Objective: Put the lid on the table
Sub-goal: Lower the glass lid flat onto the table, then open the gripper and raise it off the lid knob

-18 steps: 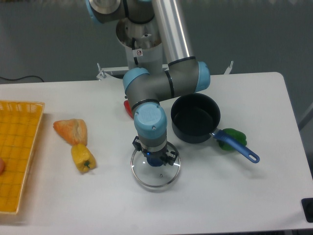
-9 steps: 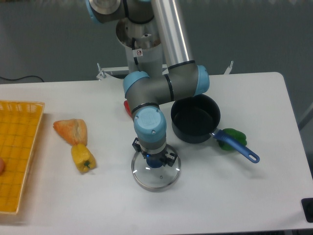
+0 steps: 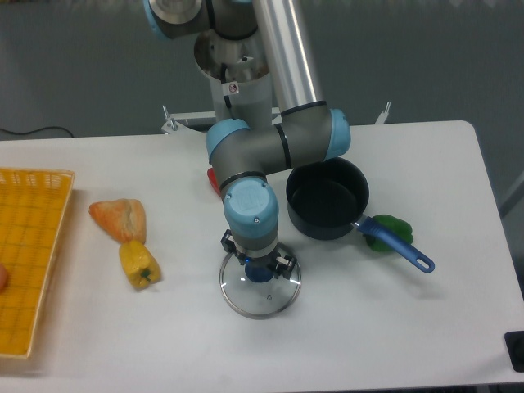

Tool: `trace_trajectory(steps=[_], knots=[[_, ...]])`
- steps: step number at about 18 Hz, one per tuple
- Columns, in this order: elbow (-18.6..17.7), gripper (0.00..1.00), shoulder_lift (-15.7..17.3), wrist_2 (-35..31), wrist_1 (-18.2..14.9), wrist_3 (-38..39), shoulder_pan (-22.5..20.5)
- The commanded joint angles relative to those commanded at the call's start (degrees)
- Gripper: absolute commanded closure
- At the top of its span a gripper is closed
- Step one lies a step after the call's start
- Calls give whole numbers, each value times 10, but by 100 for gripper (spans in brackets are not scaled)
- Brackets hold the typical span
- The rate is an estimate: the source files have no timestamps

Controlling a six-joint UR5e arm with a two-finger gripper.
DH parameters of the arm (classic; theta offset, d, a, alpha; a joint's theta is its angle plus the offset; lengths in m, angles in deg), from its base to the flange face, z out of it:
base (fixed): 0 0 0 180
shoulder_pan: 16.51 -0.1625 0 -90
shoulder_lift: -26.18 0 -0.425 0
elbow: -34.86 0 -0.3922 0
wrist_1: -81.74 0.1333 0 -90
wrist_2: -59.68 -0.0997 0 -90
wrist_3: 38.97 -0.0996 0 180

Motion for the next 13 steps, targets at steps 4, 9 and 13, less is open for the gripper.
trace_trajectory(steps=[4, 9, 13], knots=[[25, 0, 11, -15, 1, -9, 0], [32, 0, 45, -29, -2, -104, -8], [27, 0, 60, -29, -2, -192, -17]])
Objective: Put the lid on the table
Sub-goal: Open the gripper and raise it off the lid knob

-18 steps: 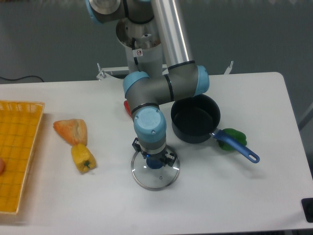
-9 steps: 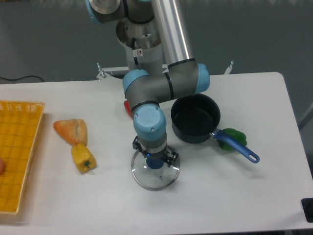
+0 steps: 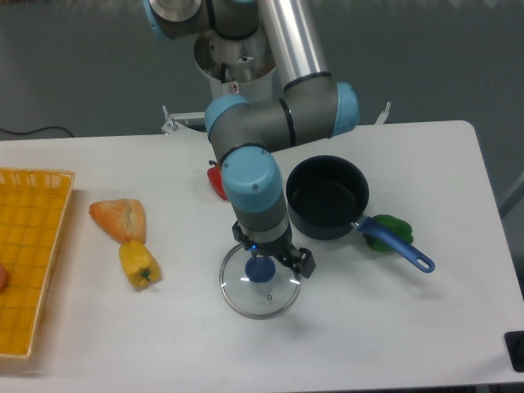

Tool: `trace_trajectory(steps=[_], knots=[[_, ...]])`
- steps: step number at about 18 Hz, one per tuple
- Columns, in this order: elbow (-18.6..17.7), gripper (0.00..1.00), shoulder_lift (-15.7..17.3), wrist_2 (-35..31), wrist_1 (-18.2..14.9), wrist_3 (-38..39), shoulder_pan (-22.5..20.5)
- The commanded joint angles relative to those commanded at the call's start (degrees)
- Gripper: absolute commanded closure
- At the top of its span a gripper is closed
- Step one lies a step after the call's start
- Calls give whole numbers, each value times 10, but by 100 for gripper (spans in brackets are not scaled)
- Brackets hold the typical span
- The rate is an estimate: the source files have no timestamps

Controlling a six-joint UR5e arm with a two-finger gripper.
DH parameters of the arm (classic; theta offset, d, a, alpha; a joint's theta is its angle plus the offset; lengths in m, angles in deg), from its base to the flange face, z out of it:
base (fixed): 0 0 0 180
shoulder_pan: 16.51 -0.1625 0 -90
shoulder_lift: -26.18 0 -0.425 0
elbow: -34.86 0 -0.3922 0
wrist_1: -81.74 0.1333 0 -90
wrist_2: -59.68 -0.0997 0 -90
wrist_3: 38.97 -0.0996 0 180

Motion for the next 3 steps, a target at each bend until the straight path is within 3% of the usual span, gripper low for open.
trace_trajectory(steps=[3], knots=[[-1, 0, 8, 3, 1, -7, -7]])
